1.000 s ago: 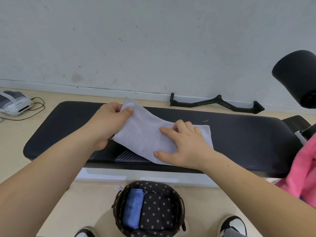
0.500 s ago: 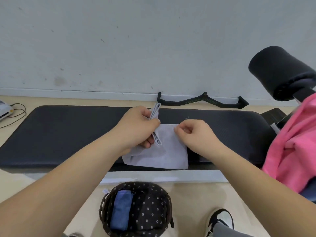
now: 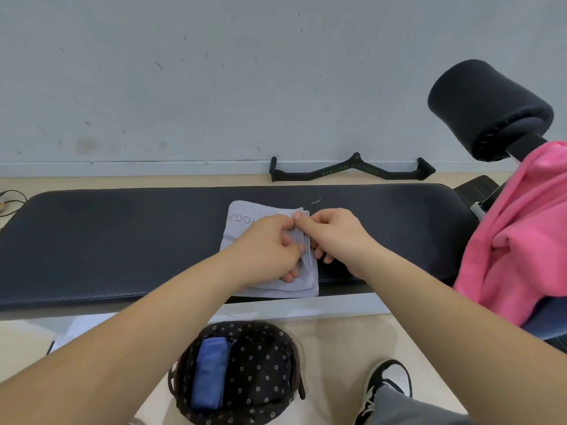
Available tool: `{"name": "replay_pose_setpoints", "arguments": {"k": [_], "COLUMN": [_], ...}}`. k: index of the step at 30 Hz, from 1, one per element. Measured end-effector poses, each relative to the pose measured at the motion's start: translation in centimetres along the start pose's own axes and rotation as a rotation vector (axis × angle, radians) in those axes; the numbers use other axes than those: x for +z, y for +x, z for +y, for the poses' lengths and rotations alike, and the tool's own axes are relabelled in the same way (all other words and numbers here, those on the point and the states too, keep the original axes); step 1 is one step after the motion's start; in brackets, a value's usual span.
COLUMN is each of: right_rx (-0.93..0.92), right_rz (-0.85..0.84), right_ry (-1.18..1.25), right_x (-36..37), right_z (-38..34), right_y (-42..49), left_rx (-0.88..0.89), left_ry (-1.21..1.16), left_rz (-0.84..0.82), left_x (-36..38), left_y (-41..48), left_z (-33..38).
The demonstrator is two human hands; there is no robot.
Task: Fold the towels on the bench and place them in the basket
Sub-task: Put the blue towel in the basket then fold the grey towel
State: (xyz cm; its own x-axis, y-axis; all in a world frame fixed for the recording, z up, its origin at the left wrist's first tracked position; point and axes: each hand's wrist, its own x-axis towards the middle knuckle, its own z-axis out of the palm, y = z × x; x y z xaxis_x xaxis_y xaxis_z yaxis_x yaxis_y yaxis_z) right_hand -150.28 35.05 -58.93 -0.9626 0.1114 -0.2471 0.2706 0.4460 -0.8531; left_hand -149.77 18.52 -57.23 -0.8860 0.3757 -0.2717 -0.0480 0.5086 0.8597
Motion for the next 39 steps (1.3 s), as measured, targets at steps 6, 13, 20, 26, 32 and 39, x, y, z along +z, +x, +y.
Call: {"name": "replay_pose_setpoints", "arguments": {"k": [6, 13, 20, 26, 32, 39], "right_rx": [0.045, 0.071, -0.038, -0.503, -0.306, -0.297], "right_rz": [0.015, -0.028, 0.09, 0.202, -0.223, -0.119], "right_ry": [-0.113, -0.149, -0.43, -0.703, -0.827, -1.021], "right_x": [0.6, 0.7, 1.2, 1.4, 2.3, 1.6], "right_z": [-0.3, -1.4, -0.7, -1.1, 0.9, -1.4], "right_y": [0.4, 0.1, 0.2, -0.3, 0.2, -1.5], "left_rx": [0.203, 0.305, 0.29, 0.452, 0.365, -0.157], "left_ry": [0.468, 0.575, 0.803, 1.118, 0.525, 0.355], "left_rz": [0.282, 0.242, 0.179, 0.408, 0.376, 0.305], "left_x": [-4.3, -4.8, -3.0, -0.6, -3.3, -6.2], "left_y": [-1.1, -1.9, -1.4, -1.5, -1.9, -1.4], "left_z": [-1.7, -2.9, -4.1, -6.5, -6.0, -4.9]}}
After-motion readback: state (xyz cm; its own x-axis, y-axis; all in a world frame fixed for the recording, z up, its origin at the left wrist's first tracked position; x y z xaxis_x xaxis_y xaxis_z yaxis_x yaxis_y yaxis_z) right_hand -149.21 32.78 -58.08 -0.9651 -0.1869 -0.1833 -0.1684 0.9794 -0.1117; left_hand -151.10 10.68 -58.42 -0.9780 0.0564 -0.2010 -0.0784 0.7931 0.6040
